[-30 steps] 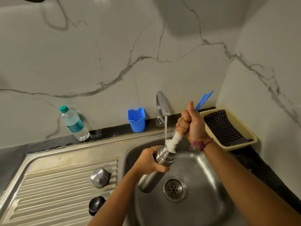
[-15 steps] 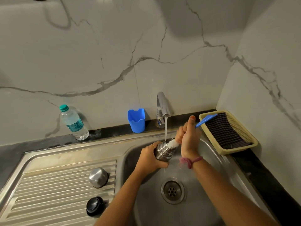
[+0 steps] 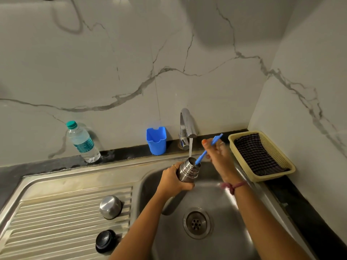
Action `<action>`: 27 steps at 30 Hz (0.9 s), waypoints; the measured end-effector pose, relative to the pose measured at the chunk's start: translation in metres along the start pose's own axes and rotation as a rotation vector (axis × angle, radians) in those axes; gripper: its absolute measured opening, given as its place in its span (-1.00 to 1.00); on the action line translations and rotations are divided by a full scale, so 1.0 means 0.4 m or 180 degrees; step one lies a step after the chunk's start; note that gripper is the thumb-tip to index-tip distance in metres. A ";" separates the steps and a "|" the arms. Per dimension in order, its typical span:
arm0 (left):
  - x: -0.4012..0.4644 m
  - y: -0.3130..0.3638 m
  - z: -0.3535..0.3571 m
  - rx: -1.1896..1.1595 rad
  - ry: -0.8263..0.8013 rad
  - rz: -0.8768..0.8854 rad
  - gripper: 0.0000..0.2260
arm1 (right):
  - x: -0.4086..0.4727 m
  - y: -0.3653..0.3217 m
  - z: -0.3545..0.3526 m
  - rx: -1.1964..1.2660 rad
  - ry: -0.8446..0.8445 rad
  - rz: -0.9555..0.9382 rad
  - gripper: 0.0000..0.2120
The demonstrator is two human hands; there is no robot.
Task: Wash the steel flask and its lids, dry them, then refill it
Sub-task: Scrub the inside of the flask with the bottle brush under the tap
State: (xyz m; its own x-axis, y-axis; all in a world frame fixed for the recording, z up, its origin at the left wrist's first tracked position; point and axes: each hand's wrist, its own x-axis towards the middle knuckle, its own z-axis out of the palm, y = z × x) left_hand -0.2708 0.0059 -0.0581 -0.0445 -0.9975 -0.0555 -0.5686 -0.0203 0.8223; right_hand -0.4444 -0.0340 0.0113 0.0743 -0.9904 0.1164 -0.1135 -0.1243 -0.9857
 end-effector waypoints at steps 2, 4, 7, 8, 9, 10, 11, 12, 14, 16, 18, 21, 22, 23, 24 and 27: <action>0.006 -0.011 -0.006 0.0000 0.0046 -0.0084 -0.34 | 0.016 -0.016 -0.027 -0.0021 0.0076 -0.0035 -0.84; 0.012 -0.015 -0.014 -0.0015 0.0091 -0.0129 -0.37 | 0.034 -0.022 -0.036 -0.0337 0.0123 -0.0094 -0.83; 0.025 -0.018 -0.020 -0.0003 0.0041 -0.0132 -0.38 | 0.058 -0.017 -0.031 -0.0421 0.0082 -0.0020 -0.80; 0.027 -0.020 -0.020 0.0002 0.0010 -0.0132 -0.37 | 0.064 -0.015 -0.032 -0.0397 0.0033 0.0018 -0.82; 0.029 -0.021 -0.020 -0.0004 -0.0020 -0.0136 -0.35 | 0.069 -0.017 -0.036 -0.0305 -0.0082 0.0042 -0.87; 0.030 -0.023 -0.019 -0.0008 -0.0042 -0.0132 -0.34 | 0.072 -0.019 -0.041 -0.0168 -0.0275 0.0042 -0.91; 0.030 -0.027 -0.018 -0.0017 -0.0054 -0.0128 -0.33 | 0.074 -0.023 -0.049 -0.0049 -0.0499 0.0019 -0.92; 0.030 -0.028 -0.018 -0.0034 -0.0060 -0.0117 -0.32 | 0.075 -0.029 -0.058 0.0039 -0.0710 -0.0005 -0.90; 0.029 -0.030 -0.017 -0.0048 -0.0038 -0.0125 -0.32 | 0.078 -0.039 -0.076 0.0093 -0.0938 0.0017 -0.87; 0.031 -0.032 -0.014 -0.0047 0.0005 -0.0143 -0.32 | 0.084 -0.041 -0.089 -0.0026 -0.0882 0.0053 -0.87; 0.034 -0.032 -0.011 -0.0041 0.0046 -0.0161 -0.32 | 0.086 -0.037 -0.090 -0.0300 -0.0646 0.0080 -0.89; 0.034 -0.026 -0.005 -0.0051 0.0069 -0.0151 -0.34 | 0.074 -0.029 -0.074 -0.0587 -0.0177 0.0082 -0.92; 0.032 -0.023 -0.004 -0.0059 0.0074 -0.0138 -0.35 | 0.069 -0.030 -0.068 -0.0544 -0.0044 0.0150 -0.93; 0.029 -0.021 -0.003 -0.0058 0.0082 -0.0118 -0.35 | 0.067 -0.033 -0.065 -0.0460 0.0034 0.0305 -0.91; 0.028 -0.021 -0.001 -0.0056 0.0089 -0.0094 -0.35 | 0.068 -0.040 -0.067 -0.0395 0.0020 0.0513 -0.87; 0.022 -0.021 0.002 -0.0052 0.0116 -0.0070 -0.34 | 0.079 -0.076 -0.091 -0.0586 -0.0515 0.0892 -0.82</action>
State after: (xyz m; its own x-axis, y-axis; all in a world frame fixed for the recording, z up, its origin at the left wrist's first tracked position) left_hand -0.2671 -0.0027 -0.0658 -0.0019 -0.9986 -0.0533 -0.5557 -0.0432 0.8302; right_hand -0.4748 -0.0638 0.0493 0.1691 -0.9671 -0.1901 -0.3269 0.1269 -0.9365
